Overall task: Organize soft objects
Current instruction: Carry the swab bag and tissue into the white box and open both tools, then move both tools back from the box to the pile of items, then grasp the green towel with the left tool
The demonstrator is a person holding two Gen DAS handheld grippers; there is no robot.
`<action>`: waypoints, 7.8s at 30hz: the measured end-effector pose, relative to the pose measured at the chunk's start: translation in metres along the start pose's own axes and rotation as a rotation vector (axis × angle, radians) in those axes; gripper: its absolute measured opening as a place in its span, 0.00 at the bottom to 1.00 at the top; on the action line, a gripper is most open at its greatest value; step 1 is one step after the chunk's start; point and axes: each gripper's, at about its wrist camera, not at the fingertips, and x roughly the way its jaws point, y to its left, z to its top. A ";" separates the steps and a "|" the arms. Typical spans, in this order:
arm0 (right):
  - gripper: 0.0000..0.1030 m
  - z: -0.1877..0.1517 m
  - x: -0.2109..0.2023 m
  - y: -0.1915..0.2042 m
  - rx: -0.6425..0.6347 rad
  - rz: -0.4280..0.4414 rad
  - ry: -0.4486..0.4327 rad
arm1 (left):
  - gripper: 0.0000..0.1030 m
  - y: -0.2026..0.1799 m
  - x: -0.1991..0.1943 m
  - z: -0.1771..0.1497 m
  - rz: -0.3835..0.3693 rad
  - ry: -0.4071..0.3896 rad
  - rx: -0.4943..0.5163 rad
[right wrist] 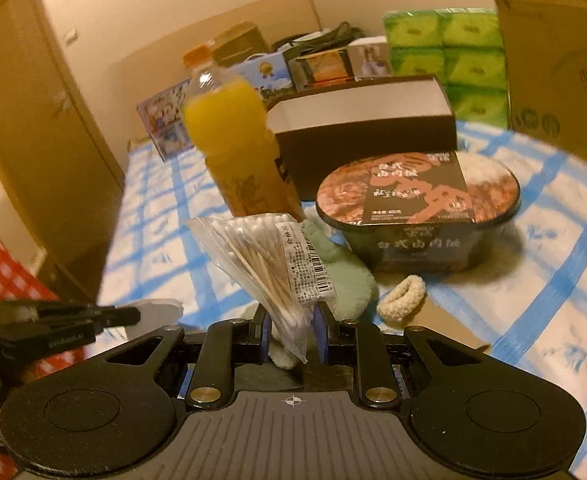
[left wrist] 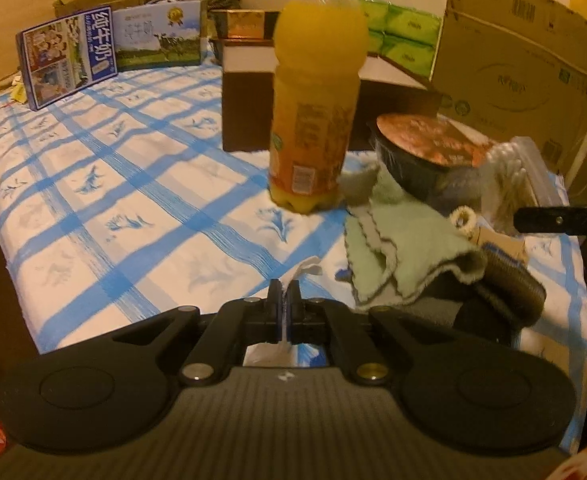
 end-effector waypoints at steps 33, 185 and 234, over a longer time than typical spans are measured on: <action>0.22 0.179 0.022 -0.084 -0.144 -0.073 -0.117 | 0.01 0.095 0.024 0.184 0.044 -0.210 -0.016; 0.54 -0.075 -0.050 -0.020 0.058 -0.228 0.093 | 0.34 -0.095 -0.020 -0.017 -0.018 0.079 0.106; 0.54 -0.056 -0.032 -0.061 0.180 -0.288 0.073 | 0.24 0.008 0.026 0.001 0.134 0.090 0.023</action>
